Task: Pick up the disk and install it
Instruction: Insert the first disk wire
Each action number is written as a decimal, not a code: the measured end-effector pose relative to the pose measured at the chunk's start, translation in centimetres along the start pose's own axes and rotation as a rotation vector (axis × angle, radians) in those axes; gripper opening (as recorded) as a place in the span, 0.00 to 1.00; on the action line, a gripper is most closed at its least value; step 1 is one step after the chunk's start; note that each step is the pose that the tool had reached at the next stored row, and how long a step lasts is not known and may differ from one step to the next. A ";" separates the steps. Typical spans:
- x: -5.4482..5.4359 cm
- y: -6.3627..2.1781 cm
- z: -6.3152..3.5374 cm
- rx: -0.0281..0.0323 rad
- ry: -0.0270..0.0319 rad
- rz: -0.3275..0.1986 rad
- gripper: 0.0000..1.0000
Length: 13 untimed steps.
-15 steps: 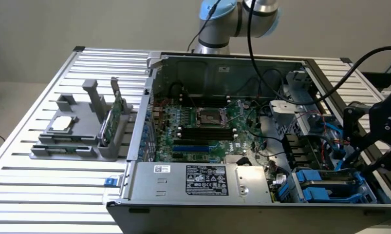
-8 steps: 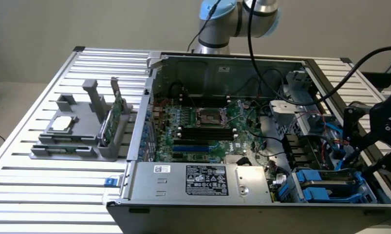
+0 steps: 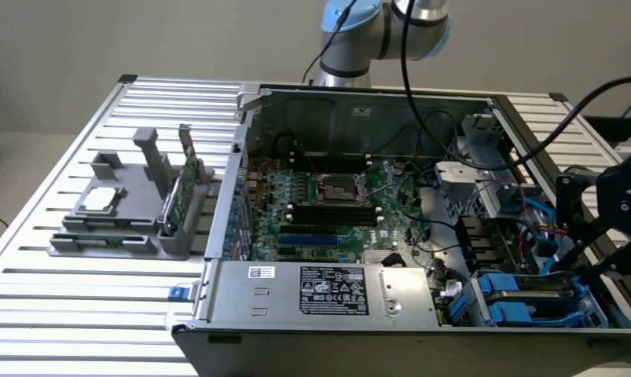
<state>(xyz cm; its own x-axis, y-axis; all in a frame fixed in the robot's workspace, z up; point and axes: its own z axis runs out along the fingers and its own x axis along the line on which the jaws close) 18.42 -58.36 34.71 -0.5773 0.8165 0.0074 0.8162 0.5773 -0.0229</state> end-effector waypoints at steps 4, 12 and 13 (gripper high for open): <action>0.0 -0.02 0.09 -0.0034 0.0051 0.031 0.29; -0.2 -0.17 0.19 -0.0210 0.0312 0.074 0.29; -0.3 -0.21 0.21 -0.0213 0.0315 0.076 0.29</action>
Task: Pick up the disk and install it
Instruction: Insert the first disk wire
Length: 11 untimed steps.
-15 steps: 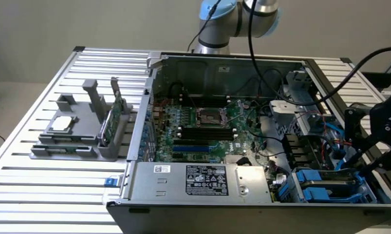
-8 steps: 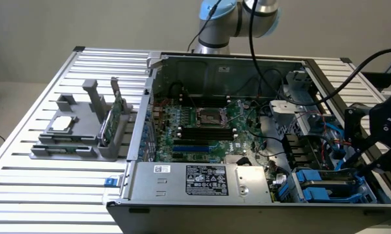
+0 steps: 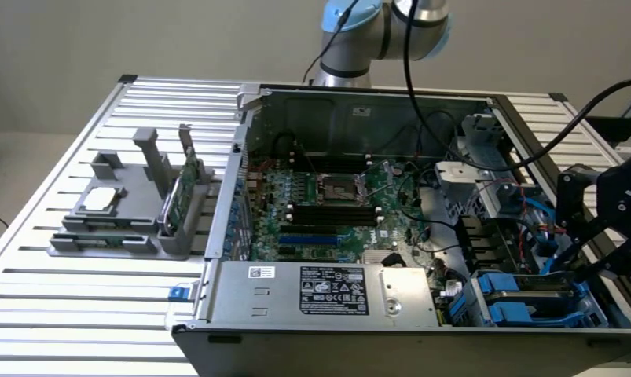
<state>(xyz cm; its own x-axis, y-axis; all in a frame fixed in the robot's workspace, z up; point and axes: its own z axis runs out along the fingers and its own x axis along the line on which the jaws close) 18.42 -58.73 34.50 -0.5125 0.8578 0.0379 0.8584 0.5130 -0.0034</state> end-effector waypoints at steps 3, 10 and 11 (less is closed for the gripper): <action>-0.1 -0.04 0.05 -0.0037 0.0052 0.016 0.29; -0.1 -0.10 0.11 -0.0100 0.0132 0.057 0.29; -0.1 -0.10 0.10 -0.0106 0.0139 0.060 0.29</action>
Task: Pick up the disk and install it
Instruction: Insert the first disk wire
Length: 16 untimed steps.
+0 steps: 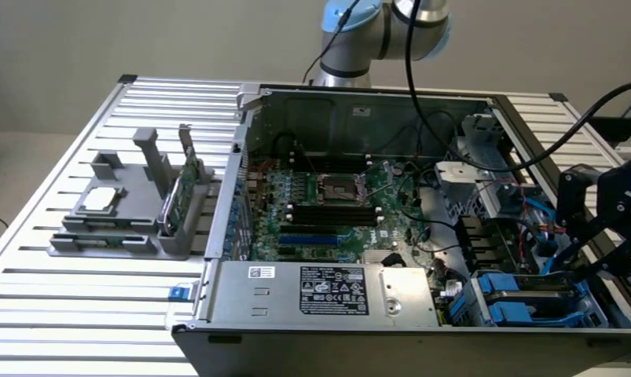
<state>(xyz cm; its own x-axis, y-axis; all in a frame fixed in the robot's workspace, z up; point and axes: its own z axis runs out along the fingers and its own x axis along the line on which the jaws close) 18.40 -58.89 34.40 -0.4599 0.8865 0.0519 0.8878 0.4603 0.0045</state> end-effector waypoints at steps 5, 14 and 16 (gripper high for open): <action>0.0 -0.03 0.15 -0.0057 0.0082 0.028 0.29; 0.0 -0.04 0.55 -0.0227 0.0354 0.089 0.29; 0.0 -0.05 0.57 -0.0254 0.0400 0.096 0.29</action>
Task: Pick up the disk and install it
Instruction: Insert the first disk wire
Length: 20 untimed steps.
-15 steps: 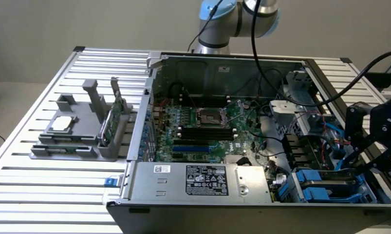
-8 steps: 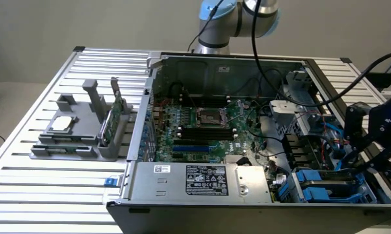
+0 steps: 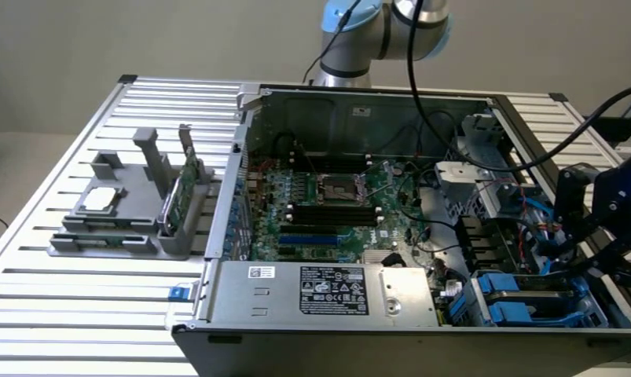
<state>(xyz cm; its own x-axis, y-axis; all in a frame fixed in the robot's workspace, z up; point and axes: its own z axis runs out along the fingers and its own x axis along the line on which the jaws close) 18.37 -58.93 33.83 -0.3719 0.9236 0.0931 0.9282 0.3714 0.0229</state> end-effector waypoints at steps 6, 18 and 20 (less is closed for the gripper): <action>-0.2 -0.07 0.09 -0.0055 0.0090 0.018 0.29; -0.3 -0.20 0.09 -0.0102 0.0276 0.067 0.16; -0.2 -0.21 0.05 -0.0101 0.0343 0.078 0.16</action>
<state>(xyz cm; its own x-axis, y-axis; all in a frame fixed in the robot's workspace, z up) 18.26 -59.23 33.75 -0.2976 0.9459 0.1290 0.9546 0.2970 0.0242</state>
